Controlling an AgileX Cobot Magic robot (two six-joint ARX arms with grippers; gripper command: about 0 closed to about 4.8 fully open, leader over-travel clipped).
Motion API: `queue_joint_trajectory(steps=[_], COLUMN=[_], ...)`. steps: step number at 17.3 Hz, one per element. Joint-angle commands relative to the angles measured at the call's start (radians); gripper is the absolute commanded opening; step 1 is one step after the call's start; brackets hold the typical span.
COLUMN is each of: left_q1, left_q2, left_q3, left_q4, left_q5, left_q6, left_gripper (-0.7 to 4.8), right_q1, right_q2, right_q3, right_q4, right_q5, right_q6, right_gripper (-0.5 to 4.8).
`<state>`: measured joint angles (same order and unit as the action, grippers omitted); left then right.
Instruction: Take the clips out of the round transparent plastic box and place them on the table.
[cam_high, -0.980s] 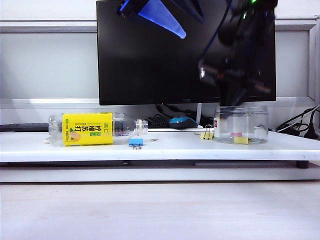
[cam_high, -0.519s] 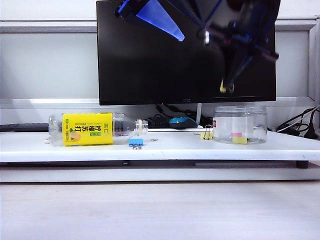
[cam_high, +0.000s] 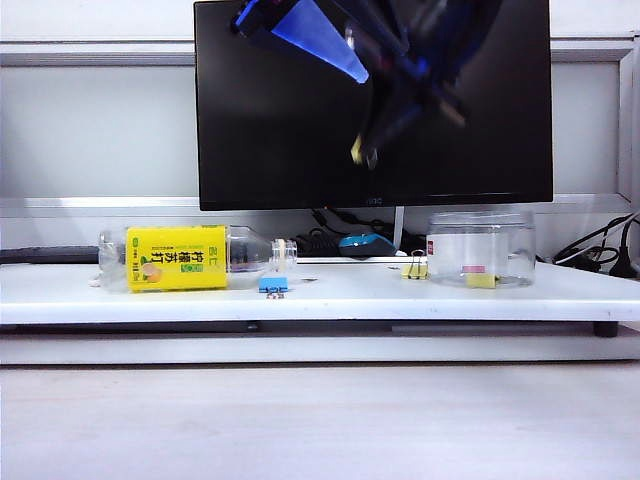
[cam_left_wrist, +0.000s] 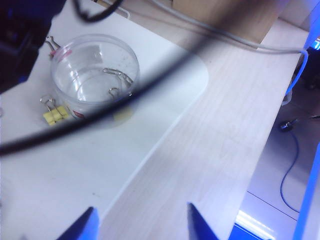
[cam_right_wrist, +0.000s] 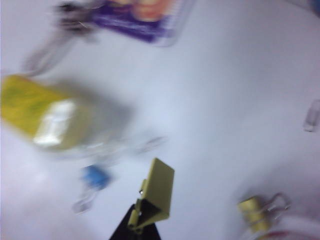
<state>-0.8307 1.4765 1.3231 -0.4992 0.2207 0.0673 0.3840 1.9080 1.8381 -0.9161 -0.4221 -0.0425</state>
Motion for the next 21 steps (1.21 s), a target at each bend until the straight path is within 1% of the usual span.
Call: queue_joint_trajectory(steps=[1, 9, 10, 12, 16, 17, 18, 21], left_q1=[-0.001, -0.001, -0.001, -0.001, -0.001, -0.001, -0.001, -0.001], left_q2=[-0.004, -0.004, -0.004, -0.004, -0.004, -0.004, -0.004, -0.004], left_q3=[0.005, 0.005, 0.005, 0.005, 0.005, 0.005, 0.005, 0.005], left_q4=[-0.020, -0.021, -0.018, -0.016, -0.016, -0.016, -0.017, -0.032], left_q5=[0.003, 0.001, 0.001, 0.001, 0.001, 0.001, 0.002, 0.002], left_q6=[0.004, 0.004, 0.004, 0.004, 0.003, 0.003, 0.003, 0.003], left_gripper=[2.38, 2.38, 2.38, 2.38, 2.38, 2.38, 2.38, 2.38], right_q1=[-0.005, -0.004, -0.004, -0.004, -0.004, -0.004, -0.004, -0.006], right_q2=[0.069, 0.120, 0.120, 0.120, 0.119, 0.119, 0.119, 0.106], right_q3=[0.000, 0.001, 0.001, 0.001, 0.001, 0.001, 0.001, 0.005], right_q4=[-0.003, 0.024, 0.024, 0.024, 0.023, 0.023, 0.023, 0.021], right_q5=[0.005, -0.002, -0.003, -0.003, -0.003, -0.003, -0.003, -0.003], right_q6=[0.012, 0.012, 0.012, 0.011, 0.011, 0.011, 0.011, 0.011], right_gripper=[-0.01, 0.00, 0.07, 0.75, 0.79, 0.93, 0.95, 0.95])
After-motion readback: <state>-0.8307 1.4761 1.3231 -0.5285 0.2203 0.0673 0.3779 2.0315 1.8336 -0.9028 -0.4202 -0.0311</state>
